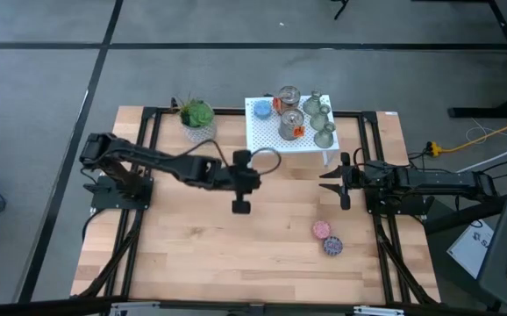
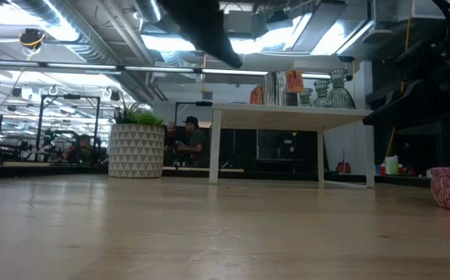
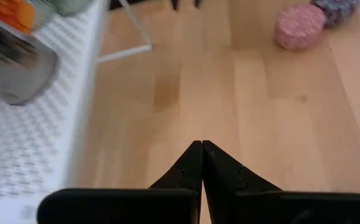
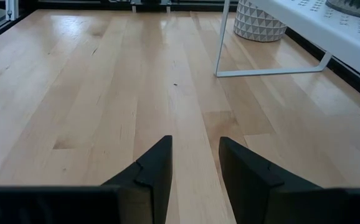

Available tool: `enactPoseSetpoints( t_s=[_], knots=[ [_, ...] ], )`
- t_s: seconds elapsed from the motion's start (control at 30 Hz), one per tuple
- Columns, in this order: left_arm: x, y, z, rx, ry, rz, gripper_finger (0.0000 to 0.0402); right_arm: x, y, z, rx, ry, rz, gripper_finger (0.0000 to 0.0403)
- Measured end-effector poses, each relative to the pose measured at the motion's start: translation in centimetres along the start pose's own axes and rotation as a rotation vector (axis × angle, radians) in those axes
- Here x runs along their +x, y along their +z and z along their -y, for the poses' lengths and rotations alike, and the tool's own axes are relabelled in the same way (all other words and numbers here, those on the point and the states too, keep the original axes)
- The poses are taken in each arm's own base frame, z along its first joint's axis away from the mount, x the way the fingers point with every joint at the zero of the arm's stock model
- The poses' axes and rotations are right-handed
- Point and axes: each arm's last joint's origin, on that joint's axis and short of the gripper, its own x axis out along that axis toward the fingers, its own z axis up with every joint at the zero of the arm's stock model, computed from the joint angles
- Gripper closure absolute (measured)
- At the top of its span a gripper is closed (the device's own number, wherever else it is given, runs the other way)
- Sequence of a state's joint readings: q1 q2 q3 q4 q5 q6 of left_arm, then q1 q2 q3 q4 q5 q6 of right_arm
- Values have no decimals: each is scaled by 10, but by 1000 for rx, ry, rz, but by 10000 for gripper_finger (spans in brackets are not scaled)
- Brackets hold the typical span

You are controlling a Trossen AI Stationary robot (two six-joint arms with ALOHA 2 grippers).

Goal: Pick & Place candle stick holders
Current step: Adjust the scented candles on the table

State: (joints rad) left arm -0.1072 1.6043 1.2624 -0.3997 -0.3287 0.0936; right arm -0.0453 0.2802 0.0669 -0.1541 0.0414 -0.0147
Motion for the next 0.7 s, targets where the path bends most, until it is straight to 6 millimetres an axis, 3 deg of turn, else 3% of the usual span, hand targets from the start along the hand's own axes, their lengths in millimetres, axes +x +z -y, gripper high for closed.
enactPoseSetpoints(
  t_s=[0.3,0.5,0.7],
  knots=[
    [5,-24,42,-21,-65,208,398,0,0,0,7,0,0,268],
    [9,-34,49,-53,-116,328,398,0,1,0,8,10,4,268],
    [10,-35,50,-90,-134,340,399,0,5,0,11,19,54,268]
  ],
)
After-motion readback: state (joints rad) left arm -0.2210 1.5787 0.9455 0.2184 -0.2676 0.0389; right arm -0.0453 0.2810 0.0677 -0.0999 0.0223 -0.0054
